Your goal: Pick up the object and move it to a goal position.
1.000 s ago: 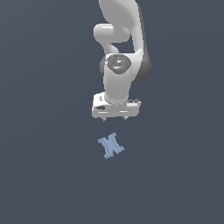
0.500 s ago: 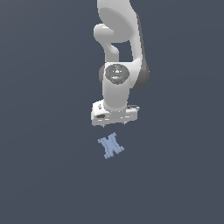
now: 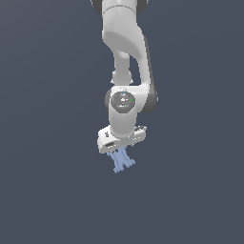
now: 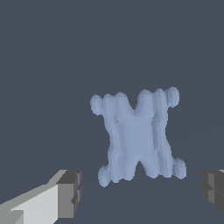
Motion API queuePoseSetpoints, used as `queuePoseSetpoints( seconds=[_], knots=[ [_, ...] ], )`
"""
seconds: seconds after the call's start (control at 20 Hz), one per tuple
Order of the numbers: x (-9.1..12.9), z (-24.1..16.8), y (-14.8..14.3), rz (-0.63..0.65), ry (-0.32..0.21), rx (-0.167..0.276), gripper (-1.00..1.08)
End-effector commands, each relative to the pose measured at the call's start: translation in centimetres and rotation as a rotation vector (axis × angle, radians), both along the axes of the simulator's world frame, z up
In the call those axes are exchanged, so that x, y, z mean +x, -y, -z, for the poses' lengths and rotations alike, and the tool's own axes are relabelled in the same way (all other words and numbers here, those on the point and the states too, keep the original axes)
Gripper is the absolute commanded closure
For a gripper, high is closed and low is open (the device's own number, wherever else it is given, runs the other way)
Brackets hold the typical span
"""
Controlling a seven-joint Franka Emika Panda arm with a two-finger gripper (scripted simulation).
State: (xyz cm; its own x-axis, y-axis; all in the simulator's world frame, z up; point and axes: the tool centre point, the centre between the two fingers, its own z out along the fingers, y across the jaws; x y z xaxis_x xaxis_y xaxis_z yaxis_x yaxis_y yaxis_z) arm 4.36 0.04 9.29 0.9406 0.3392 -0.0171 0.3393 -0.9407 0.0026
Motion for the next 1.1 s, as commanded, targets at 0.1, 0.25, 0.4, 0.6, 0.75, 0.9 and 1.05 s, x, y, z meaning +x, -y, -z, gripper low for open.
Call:
queuePoseSetpoints(
  seconds=[0.1, 0.25, 0.4, 0.6, 0.75, 0.9, 1.05],
  knots=[
    [1.1, 1.7, 0.3, -0.063, 0.009, 0.005, -0.92],
    [1.5, 2.4, 0.5, -0.088, 0.012, 0.008, -0.92],
    [1.7, 2.8, 0.5, -0.101, 0.014, 0.009, -0.92],
    [1.6, 2.8, 0.6, -0.099, 0.013, 0.009, -0.92],
    [1.6, 3.4, 0.6, -0.100, 0.013, 0.009, -0.92],
    [1.6, 4.6, 0.6, -0.101, 0.014, 0.009, -0.92],
    [1.6, 6.2, 0.5, -0.103, 0.014, 0.009, -0.92]
  ],
)
